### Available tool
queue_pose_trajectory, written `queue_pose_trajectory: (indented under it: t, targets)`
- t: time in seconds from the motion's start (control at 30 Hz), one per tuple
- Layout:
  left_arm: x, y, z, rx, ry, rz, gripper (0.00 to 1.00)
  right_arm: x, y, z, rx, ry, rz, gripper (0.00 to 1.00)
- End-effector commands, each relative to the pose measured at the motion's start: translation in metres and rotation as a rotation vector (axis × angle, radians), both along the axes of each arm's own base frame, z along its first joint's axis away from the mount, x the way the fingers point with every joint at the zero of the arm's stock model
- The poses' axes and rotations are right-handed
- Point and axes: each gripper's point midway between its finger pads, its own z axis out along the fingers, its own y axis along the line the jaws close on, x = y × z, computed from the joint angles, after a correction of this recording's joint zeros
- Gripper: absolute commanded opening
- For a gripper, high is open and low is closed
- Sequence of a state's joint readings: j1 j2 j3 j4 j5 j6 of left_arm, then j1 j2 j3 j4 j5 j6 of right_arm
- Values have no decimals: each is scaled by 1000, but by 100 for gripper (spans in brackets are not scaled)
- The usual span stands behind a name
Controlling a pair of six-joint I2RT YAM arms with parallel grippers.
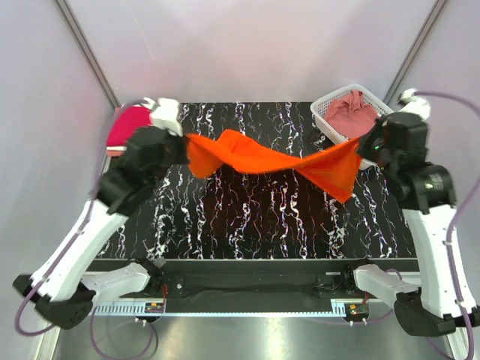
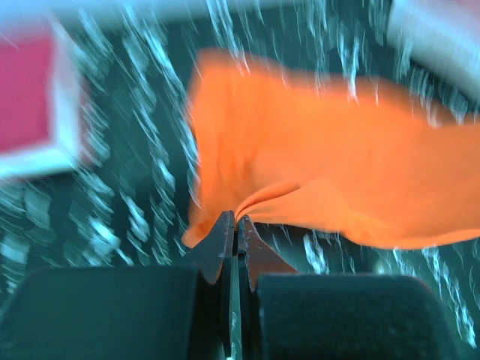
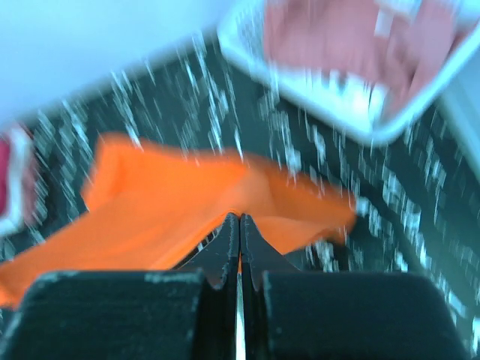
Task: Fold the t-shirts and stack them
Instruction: Flatten the tshirt out
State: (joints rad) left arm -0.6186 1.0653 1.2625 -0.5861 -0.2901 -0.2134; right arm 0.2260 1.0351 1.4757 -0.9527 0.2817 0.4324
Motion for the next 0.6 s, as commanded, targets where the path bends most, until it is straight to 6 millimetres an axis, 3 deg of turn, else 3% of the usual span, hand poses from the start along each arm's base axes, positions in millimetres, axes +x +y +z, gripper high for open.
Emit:
queue_pose_trajectory:
  t: [0.0,0.03,0.13,0.23,0.27,0.4,0.5,0.53,0.57]
  targets:
    - [-15,56,98,75,-251,136,0,-11,-34,94,-86,-236,-116,0]
    - [-23,64,130,47,-321,142,0,-22,-39,124,-74,-316,-132,0]
    - [-57,88,192,-46,-481,151,0,-53,-50,178,-70,-467,-146,0]
    - [-86,105,231,-137,-590,150,0,-90,-51,213,-33,-592,-115,0]
    - [-94,102,239,-166,-613,111,0,-95,-46,217,-9,-612,-85,0]
    - [-114,95,262,-248,-710,17,0,-90,-30,210,20,-597,-6,0]
    - [-95,79,248,-156,-712,-13,0,-63,-22,179,9,-497,5,0]
    - [-77,74,234,-93,-684,7,0,-49,-18,164,1,-450,13,0]
    - [-65,82,227,-66,-666,82,0,-42,-16,158,-4,-428,17,0]
